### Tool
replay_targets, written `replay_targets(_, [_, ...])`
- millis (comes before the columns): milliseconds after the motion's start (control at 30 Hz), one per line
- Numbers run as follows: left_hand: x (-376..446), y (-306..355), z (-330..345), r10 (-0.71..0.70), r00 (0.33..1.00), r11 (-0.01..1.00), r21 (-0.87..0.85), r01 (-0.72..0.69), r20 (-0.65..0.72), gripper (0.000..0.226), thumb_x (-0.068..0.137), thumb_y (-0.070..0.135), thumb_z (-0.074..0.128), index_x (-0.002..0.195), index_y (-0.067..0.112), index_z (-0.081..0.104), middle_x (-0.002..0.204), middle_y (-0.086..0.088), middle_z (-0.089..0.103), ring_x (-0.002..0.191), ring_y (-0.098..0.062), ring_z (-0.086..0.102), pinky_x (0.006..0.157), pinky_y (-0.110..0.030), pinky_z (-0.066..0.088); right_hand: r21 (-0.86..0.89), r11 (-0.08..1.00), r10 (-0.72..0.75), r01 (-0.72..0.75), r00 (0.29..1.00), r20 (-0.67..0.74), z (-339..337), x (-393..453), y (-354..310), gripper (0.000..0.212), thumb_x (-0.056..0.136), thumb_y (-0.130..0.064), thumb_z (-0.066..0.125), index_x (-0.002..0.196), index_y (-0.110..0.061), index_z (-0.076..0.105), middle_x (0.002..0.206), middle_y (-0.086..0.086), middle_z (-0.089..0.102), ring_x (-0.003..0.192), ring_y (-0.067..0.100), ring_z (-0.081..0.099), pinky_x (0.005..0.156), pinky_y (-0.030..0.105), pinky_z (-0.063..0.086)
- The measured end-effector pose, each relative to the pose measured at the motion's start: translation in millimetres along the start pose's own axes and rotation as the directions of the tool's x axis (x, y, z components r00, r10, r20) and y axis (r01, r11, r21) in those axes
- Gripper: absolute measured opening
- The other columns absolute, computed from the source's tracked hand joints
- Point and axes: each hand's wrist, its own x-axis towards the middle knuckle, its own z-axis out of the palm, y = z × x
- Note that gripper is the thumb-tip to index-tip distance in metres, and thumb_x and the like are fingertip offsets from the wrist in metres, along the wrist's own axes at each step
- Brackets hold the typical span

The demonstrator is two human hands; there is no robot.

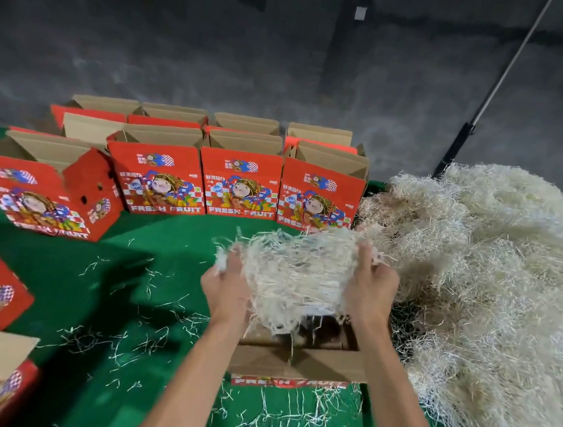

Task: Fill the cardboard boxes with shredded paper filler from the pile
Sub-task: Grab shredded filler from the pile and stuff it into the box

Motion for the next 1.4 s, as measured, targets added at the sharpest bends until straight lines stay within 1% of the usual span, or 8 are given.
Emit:
replay_targets(300, [4.9,-19.1,-14.9,0.228,0.927,0.911,0.27,-0.311,0.296,0.055,0.098,0.058,0.042,0.065,0.014,0.049,0.046,0.012,0.038,0.038,-0.007,0.03,0.038,-0.02,0.025,-0.116,0.992,-0.033,0.047,0.993,0.116,-38.3,12.4,26.7,0.058,0.102,-0.047,0.044,0.051,-0.02,0.035,0.034,-0.013,0.029,0.03,0.005,0.022,0.034,0.018,0.02])
replay_targets(467, [-0.6,-26.4,-15.7,0.319,0.785,0.352,0.702,-0.619,0.531,0.063,0.098,0.06,0.026,0.065,0.019,0.06,0.048,0.009,0.05,0.051,-0.004,0.053,0.085,-0.045,0.054,-0.557,0.812,-0.05,0.176,0.971,0.234,-40.3,5.7,55.1,0.06,0.098,-0.058,0.037,0.052,-0.019,0.039,0.039,-0.013,0.036,0.034,0.001,0.034,0.063,0.022,0.046])
replay_targets(567, [-1.2,-33.4,-20.6,0.381,0.793,0.033,0.85,-0.526,0.476,0.054,0.101,0.055,0.03,0.079,0.022,0.068,0.062,0.01,0.057,0.087,-0.01,0.064,0.121,-0.057,0.007,-0.754,0.624,-0.087,0.206,0.977,0.196,-40.5,3.1,68.0,0.056,0.103,-0.052,0.037,0.06,-0.018,0.049,0.049,-0.009,0.051,0.058,0.012,0.057,0.113,0.048,0.022])
replay_targets(767, [13.8,-29.5,-40.2,0.275,0.855,0.204,0.842,-0.5,0.44,0.012,0.093,0.017,0.066,0.103,0.012,0.068,0.073,0.003,0.065,0.055,-0.013,0.062,0.06,-0.028,0.059,-0.786,0.613,0.03,0.084,0.991,0.129,-48.7,6.7,69.4,0.049,0.1,-0.049,0.046,0.091,-0.003,0.061,0.054,-0.001,0.056,0.046,0.018,0.056,0.06,0.033,0.052])
replay_targets(1067, [27.3,-6.7,-54.1,0.456,0.758,-0.048,0.864,-0.502,0.466,0.038,0.099,0.046,0.047,0.088,0.018,0.071,0.047,0.011,0.046,0.048,-0.011,0.053,0.088,-0.033,0.039,-0.626,0.779,0.101,0.034,0.979,0.179,-43.1,-10.0,49.5,0.054,0.099,-0.043,0.054,0.057,-0.011,0.047,0.04,-0.006,0.043,0.024,0.003,0.034,0.034,0.018,0.034])
replay_targets(1200, [6.8,0.7,-51.2,0.581,0.652,0.116,0.744,-0.658,0.487,0.057,0.1,0.055,0.037,0.088,0.011,0.07,0.048,0.007,0.055,0.038,-0.006,0.048,0.058,-0.025,0.05,-0.761,0.59,-0.193,0.27,0.962,0.192,-39.4,-22.7,23.1,0.046,0.101,-0.045,0.048,0.078,-0.01,0.067,0.039,-0.015,0.036,0.038,0.007,0.05,0.105,0.041,0.045])
replay_targets(1300, [0.2,13.3,-49.0,0.238,0.89,0.717,0.548,-0.431,0.389,0.083,0.087,0.084,0.025,0.092,0.01,0.063,0.071,-0.004,0.068,0.059,-0.024,0.061,0.052,-0.032,0.051,-0.49,0.829,-0.167,0.271,0.955,0.244,-39.9,-29.6,4.8,0.035,0.1,-0.054,0.04,0.091,-0.027,0.06,0.041,-0.008,0.041,0.035,0.001,0.037,0.064,0.024,0.052])
replay_targets(1400, [-3.0,17.4,-42.7,-0.201,0.9,0.918,0.396,0.036,0.386,0.092,0.08,0.09,0.027,0.133,0.019,0.052,0.133,0.003,0.058,0.119,-0.017,0.056,0.105,-0.04,0.042,-0.183,0.954,-0.184,0.237,0.946,0.268,-34.9,-47.4,-11.4,0.022,0.103,-0.057,0.035,0.092,-0.045,0.05,0.047,-0.011,0.043,0.038,0.002,0.032,0.04,0.018,0.032])
